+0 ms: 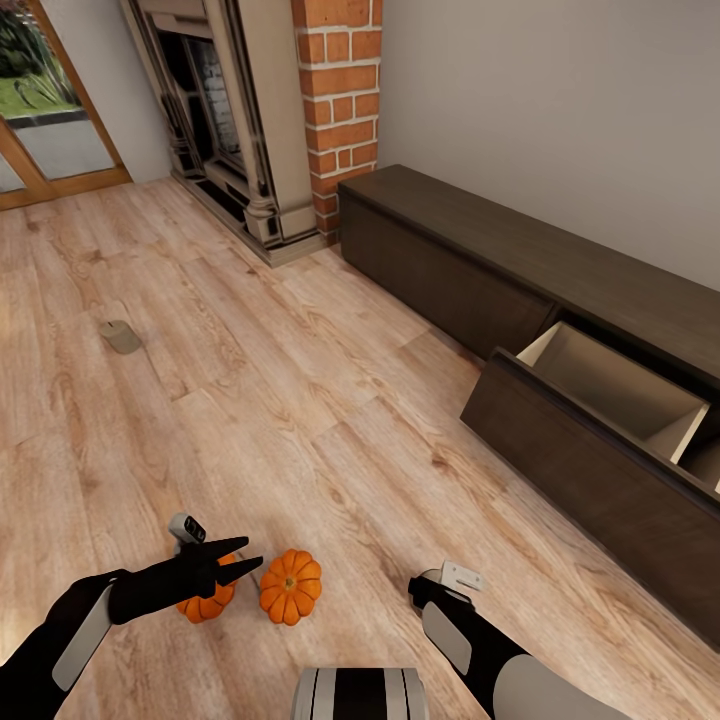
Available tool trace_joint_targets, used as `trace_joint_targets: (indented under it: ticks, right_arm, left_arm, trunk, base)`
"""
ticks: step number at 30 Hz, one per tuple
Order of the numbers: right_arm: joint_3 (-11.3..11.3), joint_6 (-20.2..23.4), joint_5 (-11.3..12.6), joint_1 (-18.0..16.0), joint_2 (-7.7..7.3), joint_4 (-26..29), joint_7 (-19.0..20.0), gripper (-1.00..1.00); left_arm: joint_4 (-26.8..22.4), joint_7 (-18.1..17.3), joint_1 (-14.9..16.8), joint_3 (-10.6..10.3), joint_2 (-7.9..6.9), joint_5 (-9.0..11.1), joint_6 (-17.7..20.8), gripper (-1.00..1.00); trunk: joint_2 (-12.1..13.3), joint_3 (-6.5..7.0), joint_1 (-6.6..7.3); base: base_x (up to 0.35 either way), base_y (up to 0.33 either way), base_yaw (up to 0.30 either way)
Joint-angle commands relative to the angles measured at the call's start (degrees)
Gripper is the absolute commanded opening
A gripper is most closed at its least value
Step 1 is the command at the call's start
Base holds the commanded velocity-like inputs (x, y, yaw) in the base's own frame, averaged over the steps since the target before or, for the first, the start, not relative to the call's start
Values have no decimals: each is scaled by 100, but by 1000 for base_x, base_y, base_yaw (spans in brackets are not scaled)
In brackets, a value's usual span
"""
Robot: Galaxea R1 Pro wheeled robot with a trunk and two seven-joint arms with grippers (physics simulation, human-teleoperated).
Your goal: Place each of the two pumpkins and all three candles from the living room inside a cabinet in the living room (use any cabinet), then make sure every cabinet is closed, and position the cauldron so it is next to a table in the living room.
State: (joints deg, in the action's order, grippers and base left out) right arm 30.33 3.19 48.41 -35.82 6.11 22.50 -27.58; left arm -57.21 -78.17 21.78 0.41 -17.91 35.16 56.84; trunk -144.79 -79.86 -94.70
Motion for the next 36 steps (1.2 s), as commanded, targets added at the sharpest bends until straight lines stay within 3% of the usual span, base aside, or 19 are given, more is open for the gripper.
trace_joint_targets:
  ticks: [1, 23, 36]
  right_arm:
    - [43, 32, 29, -4, -5, 9, -46, -100]
    - [43, 32, 41, -4, -38, 9, -46, -100]
    - [43, 32, 34, -4, -40, 12, -46, -100]
  left_arm:
    - [-1, -5, 1, -2, -2, 18, 56, 100]
    - [-1, -5, 1, -5, 3, 38, 56, 100]
    - [-1, -5, 1, -6, -2, 51, 56, 100]
  trunk:
    - [-1, -4, 1]
    - [-1, -4, 1]
    - [16, 284, 34]
  base:
    - [0, 0, 0]
    - [0, 0, 0]
    - [0, 0, 0]
